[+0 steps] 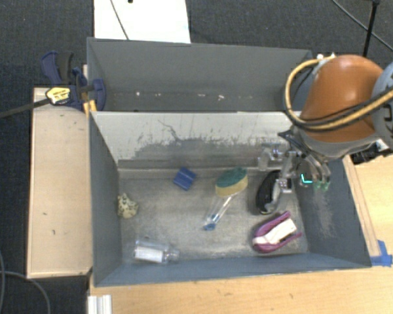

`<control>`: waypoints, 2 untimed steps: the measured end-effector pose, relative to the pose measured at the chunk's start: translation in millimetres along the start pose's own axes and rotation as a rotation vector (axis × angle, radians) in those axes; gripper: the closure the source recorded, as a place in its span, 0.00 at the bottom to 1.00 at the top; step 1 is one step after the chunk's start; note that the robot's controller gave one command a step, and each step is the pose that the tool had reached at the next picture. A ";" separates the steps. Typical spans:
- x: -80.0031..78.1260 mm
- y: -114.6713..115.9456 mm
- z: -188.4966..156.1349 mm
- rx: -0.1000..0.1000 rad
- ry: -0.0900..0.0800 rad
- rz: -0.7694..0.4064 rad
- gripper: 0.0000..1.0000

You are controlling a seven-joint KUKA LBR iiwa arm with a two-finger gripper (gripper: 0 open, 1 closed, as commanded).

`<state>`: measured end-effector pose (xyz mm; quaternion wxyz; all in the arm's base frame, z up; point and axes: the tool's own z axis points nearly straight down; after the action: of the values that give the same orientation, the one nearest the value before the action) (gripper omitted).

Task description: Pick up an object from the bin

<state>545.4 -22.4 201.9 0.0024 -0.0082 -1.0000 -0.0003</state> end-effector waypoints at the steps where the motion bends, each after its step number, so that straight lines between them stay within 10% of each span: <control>1: -46.5 50.8 125.0 -0.001 -0.002 -0.063 0.00; 2: -47.5 49.0 121.0 0.000 -0.007 -0.061 1.00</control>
Offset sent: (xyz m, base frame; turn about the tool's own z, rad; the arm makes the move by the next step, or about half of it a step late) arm 0.0471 0.0481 -0.1216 -0.0593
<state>593.1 25.8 80.7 -0.0012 0.0226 -0.9997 -0.0003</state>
